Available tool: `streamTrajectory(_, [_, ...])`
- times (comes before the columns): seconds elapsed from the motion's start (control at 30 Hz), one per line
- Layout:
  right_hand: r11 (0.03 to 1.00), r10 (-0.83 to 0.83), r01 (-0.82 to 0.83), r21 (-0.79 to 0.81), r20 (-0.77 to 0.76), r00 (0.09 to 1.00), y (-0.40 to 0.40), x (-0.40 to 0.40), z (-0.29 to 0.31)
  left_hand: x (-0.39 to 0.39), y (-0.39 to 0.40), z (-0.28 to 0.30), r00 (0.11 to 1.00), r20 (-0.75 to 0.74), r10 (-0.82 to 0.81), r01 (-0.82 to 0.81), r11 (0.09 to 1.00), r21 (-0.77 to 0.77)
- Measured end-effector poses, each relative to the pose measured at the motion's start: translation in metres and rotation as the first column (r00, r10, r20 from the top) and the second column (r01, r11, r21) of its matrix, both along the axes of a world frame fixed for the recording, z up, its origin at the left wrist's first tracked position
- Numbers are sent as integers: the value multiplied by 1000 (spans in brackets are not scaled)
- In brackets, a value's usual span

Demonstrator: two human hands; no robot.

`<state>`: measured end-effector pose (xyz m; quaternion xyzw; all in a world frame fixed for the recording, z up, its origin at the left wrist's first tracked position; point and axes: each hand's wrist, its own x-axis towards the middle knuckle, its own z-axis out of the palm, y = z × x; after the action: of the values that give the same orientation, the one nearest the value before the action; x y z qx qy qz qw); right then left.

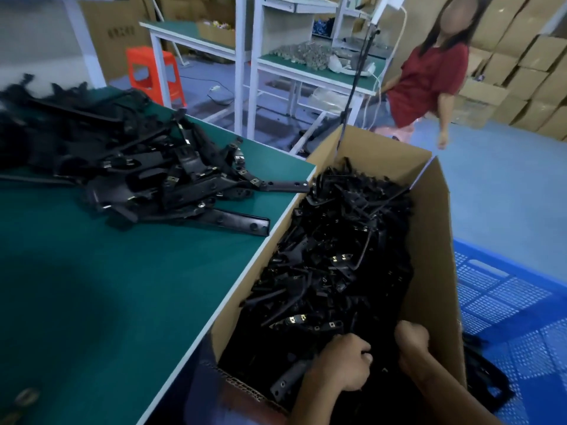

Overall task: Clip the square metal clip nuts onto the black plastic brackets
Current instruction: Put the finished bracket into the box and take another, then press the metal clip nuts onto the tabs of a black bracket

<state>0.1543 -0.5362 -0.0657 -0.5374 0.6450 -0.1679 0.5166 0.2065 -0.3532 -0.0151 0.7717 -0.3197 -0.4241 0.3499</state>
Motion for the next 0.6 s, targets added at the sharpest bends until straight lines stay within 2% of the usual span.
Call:
streamTrajectory(0.1, [950,169,-162,-265,2,986,25,25,36,16,37,34,997,79,18,-11,996,-83])
streamTrajectory(0.17, [833,332,-280,-476,27,943,57,50,60,34,76,61,980,119,158,-132,970,-205])
streamTrajectory(0.2, [737,434,-317,-597,59,899,79,63,74,43,98,75,963,113,244,-206,939,-275])
streamTrajectory(0.23, [620,549,-328,-713,95,830,105,75,89,51,121,89,940,84,331,-282,892,-353])
streamTrajectory(0.3, [392,765,-292,-872,133,630,168,93,117,65,177,115,877,-20,481,-423,749,-510])
streamTrajectory(0.37, [255,914,-266,-930,142,379,231,106,136,77,244,132,771,-85,631,-538,576,-615])
streamTrajectory(0.43, [173,985,-329,-928,156,76,292,119,150,88,321,140,586,-58,808,-620,401,-674])
streamTrajectory(0.5, [41,960,-454,-890,160,-228,347,138,157,94,401,135,298,-89,951,-678,144,-721])
streamTrajectory(0.53, [-40,931,-512,-858,154,-331,372,150,158,95,439,129,127,-123,984,-680,-4,-733])
streamTrajectory(0.6, [-168,885,-618,-768,158,-437,419,177,154,90,503,108,-188,-170,967,-649,-252,-717])
